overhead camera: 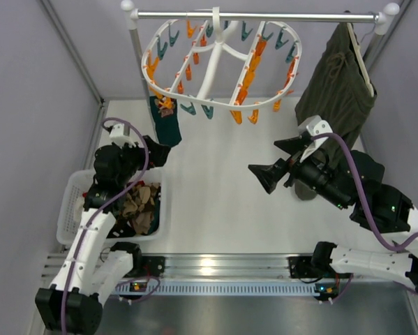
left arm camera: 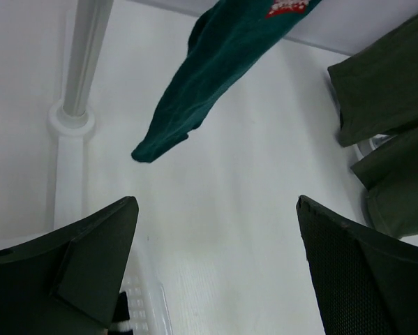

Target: Remove the socks clipped to the hanger

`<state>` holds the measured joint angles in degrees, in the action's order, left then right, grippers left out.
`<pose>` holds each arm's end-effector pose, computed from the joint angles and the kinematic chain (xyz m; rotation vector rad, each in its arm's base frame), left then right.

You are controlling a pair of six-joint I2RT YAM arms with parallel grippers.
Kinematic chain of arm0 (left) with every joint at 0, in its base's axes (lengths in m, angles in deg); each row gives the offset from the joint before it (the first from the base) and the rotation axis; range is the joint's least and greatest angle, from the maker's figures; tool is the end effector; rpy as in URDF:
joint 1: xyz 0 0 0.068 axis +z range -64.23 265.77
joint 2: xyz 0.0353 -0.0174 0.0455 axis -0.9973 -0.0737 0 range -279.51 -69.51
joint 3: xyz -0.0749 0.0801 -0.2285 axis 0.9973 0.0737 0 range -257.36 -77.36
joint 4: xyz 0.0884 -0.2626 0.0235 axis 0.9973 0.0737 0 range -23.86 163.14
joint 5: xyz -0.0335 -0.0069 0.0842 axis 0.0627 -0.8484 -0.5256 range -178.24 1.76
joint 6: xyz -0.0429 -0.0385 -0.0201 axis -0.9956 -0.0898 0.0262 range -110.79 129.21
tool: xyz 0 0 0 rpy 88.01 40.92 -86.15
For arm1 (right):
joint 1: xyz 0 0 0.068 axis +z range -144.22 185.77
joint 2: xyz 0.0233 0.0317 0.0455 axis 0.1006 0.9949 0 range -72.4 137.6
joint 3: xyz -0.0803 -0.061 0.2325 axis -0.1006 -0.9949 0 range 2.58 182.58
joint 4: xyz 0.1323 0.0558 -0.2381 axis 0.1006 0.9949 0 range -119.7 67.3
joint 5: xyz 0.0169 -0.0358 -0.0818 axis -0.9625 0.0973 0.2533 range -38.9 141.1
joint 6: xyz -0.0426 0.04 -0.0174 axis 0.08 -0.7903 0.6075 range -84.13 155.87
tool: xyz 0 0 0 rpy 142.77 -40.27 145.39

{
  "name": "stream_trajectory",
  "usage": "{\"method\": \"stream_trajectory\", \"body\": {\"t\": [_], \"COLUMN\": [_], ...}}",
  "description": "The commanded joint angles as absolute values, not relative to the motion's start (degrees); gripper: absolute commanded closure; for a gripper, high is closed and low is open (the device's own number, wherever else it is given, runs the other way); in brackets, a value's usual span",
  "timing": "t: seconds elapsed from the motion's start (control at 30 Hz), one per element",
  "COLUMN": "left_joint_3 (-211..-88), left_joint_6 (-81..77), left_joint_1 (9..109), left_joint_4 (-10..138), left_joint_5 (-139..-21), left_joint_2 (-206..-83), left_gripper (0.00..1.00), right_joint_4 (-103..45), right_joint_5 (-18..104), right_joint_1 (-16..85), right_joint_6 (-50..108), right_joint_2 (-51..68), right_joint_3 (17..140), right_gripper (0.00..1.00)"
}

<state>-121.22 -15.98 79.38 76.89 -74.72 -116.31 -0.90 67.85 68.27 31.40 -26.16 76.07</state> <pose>0.2307 -0.0366 0.3097 -0.1313 1.8398 -0.6021 0.0923 0.1491 0.4601 -0.5832 1.5306 0.6717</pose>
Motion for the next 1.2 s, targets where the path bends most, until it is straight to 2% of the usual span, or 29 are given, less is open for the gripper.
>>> {"method": "stream_trajectory", "body": {"t": [0.0, 0.4, 0.73, 0.87, 0.9, 0.93, 0.97, 1.03, 1.07, 1.17], "left_joint_3": [-117.98, -111.82, -110.14, -113.47, -113.92, -114.27, -114.28, -112.88, -112.26, -109.01], "left_joint_6": [-12.06, -9.08, -6.18, -6.26, -7.39, -7.75, -7.93, -8.28, -8.11, -6.09], "left_joint_1": [79.62, 79.62, 79.53, 79.53, 79.44, 79.27, 79.09, 77.43, 76.55, 71.02], "left_joint_4": [56.50, 27.58, 18.95, 18.07, 18.07, 18.07, 18.07, 17.98, 17.89, 17.89], "left_joint_5": [-69.43, -70.22, -73.82, -66.63, -63.48, -62.41, -62.05, -65.63, -67.30, -75.81], "left_joint_2": [-118.28, -133.30, -135.60, -139.11, -140.33, -140.70, -140.87, -139.56, -137.55, -132.64], "left_gripper": [0.02, 0.02, 0.02, 0.05, 0.09, 0.29, 0.44, 0.96, 1.00, 1.00], "right_joint_4": [-2.97, -2.45, -2.80, -2.80, -2.98, -3.41, -3.50, -4.46, -4.91, -8.06], "right_joint_5": [64.20, 56.64, 54.61, 53.56, 53.47, 53.38, 52.95, 52.33, 51.63, 51.36], "right_joint_1": [68.44, 68.53, 68.53, 68.53, 68.53, 68.53, 68.53, 68.53, 68.53, 68.53], "right_joint_6": [32.44, 32.44, 32.45, 33.15, 33.15, 33.15, 33.15, 32.89, 32.36, 30.25], "right_joint_2": [-26.87, -27.57, -27.93, -27.14, -27.05, -26.79, -26.78, -26.61, -26.70, -27.75], "right_joint_3": [76.50, 75.88, 74.30, 73.68, 73.59, 73.33, 73.33, 73.24, 73.07, 72.28], "right_gripper": [0.01, 0.01, 0.01, 0.00, 0.01, 0.00, 0.01, 0.01, 0.01, 0.01]}}
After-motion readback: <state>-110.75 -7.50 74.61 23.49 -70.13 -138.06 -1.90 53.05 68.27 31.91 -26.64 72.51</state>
